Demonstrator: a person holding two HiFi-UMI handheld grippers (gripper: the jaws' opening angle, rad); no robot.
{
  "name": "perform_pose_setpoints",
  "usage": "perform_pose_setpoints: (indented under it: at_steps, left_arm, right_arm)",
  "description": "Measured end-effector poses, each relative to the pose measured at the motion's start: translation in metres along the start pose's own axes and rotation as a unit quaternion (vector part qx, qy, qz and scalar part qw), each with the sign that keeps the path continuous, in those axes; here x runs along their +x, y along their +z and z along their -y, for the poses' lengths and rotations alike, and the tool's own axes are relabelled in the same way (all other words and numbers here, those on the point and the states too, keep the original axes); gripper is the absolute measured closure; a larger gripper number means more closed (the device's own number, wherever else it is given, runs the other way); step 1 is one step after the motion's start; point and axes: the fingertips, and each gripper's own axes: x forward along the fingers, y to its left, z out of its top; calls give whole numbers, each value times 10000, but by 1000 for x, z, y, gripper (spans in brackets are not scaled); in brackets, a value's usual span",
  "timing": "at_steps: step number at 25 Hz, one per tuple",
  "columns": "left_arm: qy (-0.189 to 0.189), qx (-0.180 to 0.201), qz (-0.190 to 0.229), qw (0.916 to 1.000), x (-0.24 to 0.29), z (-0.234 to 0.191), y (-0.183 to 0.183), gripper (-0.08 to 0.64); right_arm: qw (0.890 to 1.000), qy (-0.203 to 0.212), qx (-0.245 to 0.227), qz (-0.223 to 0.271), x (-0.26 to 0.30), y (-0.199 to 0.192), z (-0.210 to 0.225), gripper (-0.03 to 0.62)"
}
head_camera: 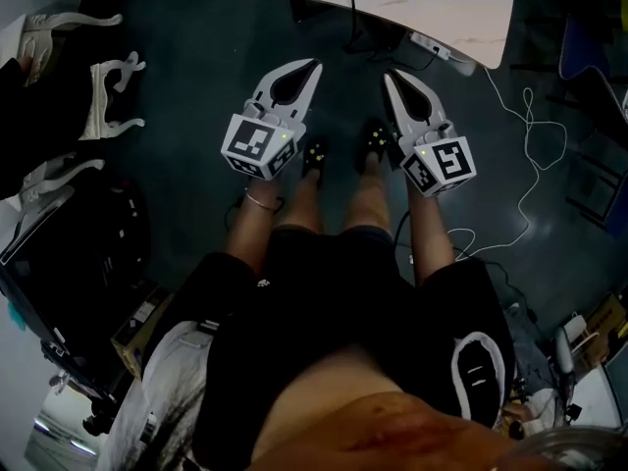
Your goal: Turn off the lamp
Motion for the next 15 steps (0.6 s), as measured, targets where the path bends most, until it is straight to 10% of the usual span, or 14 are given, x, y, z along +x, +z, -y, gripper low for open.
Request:
perform_pose_setpoints:
  at_steps: [15]
  left_arm:
    - [84,-46,-223,9997,19,-17,-63,552]
  right_arm:
    - [9995,-174,-27,-259,26,-51,26,589]
